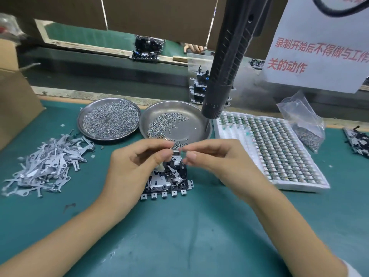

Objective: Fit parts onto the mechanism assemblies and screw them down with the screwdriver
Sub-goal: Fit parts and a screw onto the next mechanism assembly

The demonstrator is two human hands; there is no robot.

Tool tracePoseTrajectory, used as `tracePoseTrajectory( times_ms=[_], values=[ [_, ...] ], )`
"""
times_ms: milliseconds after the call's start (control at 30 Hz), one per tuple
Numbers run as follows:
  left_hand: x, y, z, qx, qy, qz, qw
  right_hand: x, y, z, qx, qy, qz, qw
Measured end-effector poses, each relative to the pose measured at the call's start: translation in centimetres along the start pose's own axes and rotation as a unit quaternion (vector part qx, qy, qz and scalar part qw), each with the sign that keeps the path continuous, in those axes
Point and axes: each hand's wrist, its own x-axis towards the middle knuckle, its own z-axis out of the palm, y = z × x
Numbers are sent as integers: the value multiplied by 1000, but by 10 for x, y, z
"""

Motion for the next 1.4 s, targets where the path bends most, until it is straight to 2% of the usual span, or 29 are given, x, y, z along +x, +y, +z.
tracePoseTrajectory(
  times_ms=[233, 767, 934, 1167, 1300, 1400],
  values=[
    [-1, -4, 0, 2, -32, 13, 999, -1, 12, 16, 54, 62, -9, 997],
    [-2, -4, -1, 29, -65, 23, 997, -5, 13, 17, 71, 49, -19, 996],
    [0, -2, -4, 122, -53, 81, 988, -5, 15, 19, 47, 41, -49, 997],
    [3, 4, -11, 169, -63, 113, 977, -7, 16, 25, -31, 33, -126, 991],
    [0, 4, -23, 201, -96, 102, 969, -8, 20, 31, -55, 39, -138, 988],
    [-6, 1, -38, 191, -106, 73, 973, -8, 28, 39, -136, 49, -175, 974]
  ],
)
